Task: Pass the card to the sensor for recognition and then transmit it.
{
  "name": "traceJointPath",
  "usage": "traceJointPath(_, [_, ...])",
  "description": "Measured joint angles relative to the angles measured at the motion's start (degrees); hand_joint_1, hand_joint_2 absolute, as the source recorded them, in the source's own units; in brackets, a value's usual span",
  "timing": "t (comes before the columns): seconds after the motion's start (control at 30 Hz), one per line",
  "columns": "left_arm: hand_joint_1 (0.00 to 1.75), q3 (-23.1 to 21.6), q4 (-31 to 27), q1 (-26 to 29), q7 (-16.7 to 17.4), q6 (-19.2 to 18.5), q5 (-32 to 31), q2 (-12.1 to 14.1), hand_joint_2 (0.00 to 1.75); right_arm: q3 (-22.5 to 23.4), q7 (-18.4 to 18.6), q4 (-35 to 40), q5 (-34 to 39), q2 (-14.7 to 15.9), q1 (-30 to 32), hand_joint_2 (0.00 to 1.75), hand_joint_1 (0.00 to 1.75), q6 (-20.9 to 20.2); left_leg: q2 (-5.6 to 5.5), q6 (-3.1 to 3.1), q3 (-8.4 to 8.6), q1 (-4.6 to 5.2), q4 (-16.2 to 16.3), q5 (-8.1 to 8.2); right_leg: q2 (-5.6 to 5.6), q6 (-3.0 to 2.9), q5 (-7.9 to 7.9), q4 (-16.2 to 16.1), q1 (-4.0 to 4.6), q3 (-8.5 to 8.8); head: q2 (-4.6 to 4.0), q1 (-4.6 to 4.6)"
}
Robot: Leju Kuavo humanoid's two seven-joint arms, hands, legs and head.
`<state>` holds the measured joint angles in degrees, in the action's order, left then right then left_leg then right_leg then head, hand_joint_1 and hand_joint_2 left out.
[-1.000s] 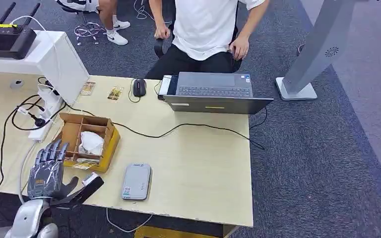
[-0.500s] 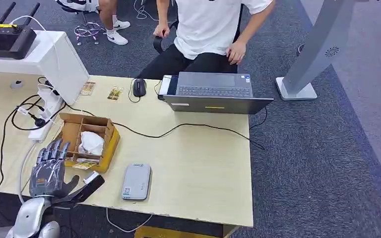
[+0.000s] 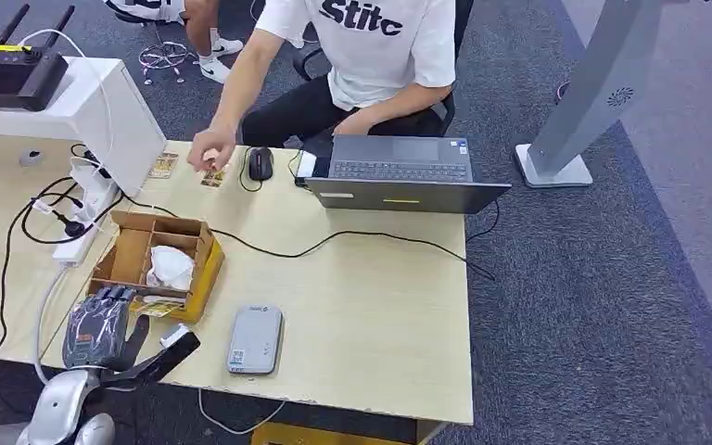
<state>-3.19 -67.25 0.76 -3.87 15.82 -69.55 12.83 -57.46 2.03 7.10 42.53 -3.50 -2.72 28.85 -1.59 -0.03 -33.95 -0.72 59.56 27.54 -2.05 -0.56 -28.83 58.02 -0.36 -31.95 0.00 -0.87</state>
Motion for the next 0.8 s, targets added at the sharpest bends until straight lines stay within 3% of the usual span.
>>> traceJointPath(0.33, [1.41,0.0,1.2,-0.49,-0.61,0.18,0.83,-0.35,1.75,-0.44,0.11,0.0,0.17,0.02,-0.06,1.75,0.0,0.04,0.0,0.0,0.0,0.0,0.0,0.0,0.0,0.0,0.0,0.0,0.0,0.0,0.0,0.0])
traceJointPath(0.47, [1.52,0.0,1.68,-0.52,-0.96,0.81,0.87,-0.37,1.75,-0.94,0.35,-0.02,-0.55,0.02,-0.14,1.75,0.0,0.13,0.0,0.0,0.0,0.0,0.0,0.0,0.0,0.0,0.0,0.0,0.0,0.0,0.0,0.0])
traceJointPath(0.6, [1.75,0.0,1.94,-0.52,-1.0,1.49,1.07,-0.35,1.75,-1.49,0.33,-0.02,-0.55,0.04,-0.15,1.75,0.0,0.13,0.0,0.0,0.0,0.0,0.0,0.0,0.0,0.0,0.0,0.0,0.0,0.01,0.0,0.0])
traceJointPath(0.8, [1.75,0.11,1.83,-0.51,-1.0,2.23,1.84,-0.31,1.75,-1.86,0.15,-0.02,-0.35,0.07,-0.15,1.75,0.0,0.15,0.0,0.0,0.0,0.0,0.0,0.0,0.0,0.0,0.0,0.0,0.0,0.01,0.0,0.0])
